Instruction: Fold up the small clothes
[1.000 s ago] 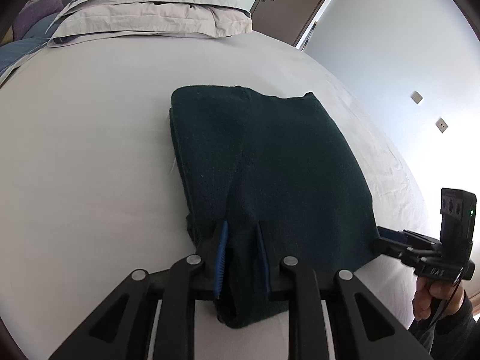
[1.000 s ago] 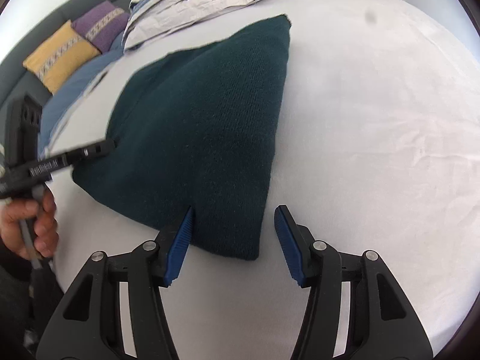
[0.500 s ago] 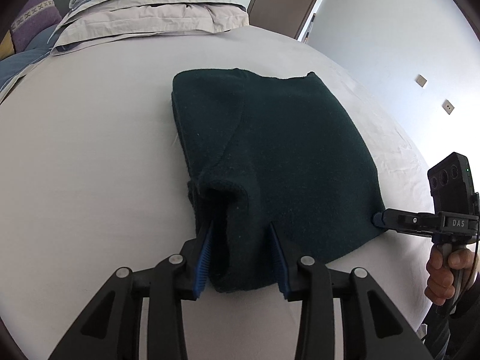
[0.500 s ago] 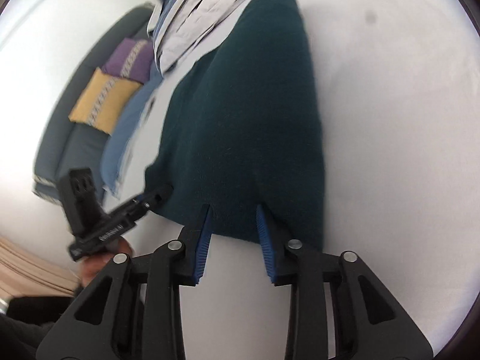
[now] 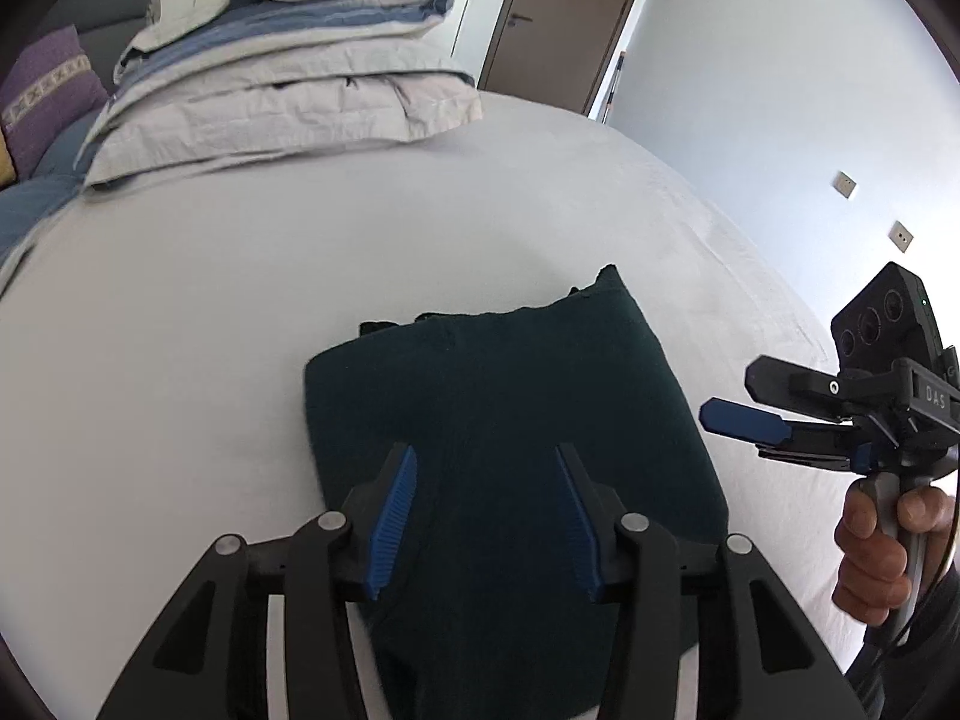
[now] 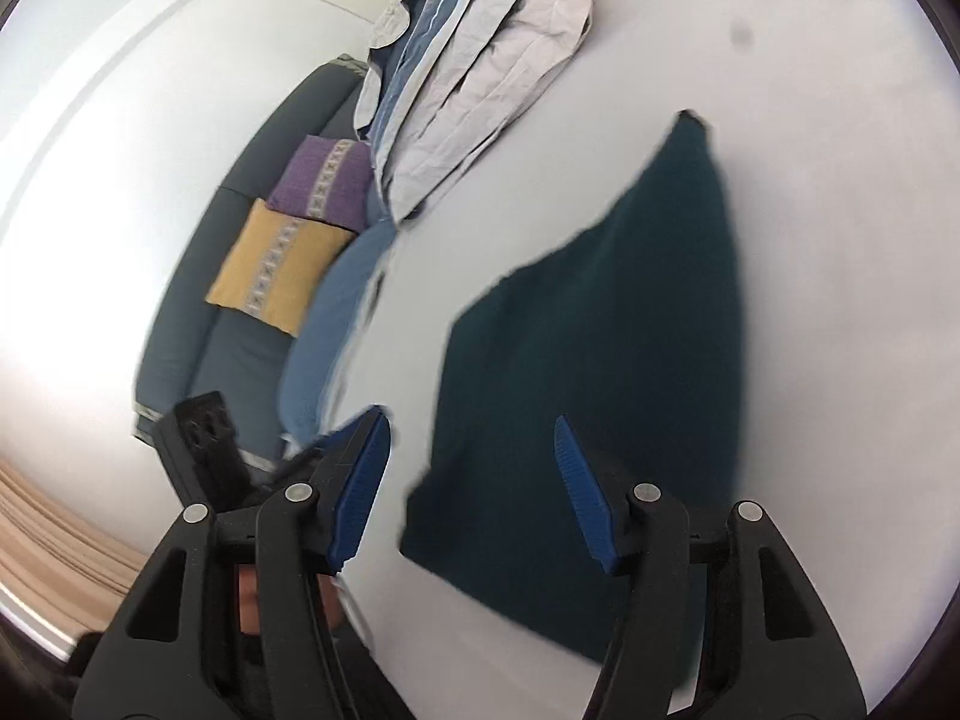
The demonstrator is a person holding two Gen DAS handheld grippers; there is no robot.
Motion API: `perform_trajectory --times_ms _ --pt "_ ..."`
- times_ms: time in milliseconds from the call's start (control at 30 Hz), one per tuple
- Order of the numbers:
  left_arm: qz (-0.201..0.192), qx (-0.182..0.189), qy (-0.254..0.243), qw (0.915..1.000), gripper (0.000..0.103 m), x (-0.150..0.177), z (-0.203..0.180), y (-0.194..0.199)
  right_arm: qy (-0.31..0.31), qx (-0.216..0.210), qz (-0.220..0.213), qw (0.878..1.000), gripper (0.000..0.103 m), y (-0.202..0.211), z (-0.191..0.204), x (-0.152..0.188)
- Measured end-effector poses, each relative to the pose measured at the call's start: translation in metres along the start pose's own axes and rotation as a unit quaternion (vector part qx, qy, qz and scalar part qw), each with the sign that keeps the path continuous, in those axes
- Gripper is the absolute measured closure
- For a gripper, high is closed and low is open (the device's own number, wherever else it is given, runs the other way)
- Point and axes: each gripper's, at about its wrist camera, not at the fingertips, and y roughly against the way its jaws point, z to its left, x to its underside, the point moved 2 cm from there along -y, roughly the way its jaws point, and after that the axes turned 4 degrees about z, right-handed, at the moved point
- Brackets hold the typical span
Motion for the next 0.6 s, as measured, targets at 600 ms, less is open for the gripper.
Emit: perform_trajectory --times_ms 600 --pt "0.029 0.000 0.008 0.9995 0.053 0.011 0.009 -0.072 -0.108 0.069 -0.031 0.991 0.055 -0.053 -0.094 -0.103"
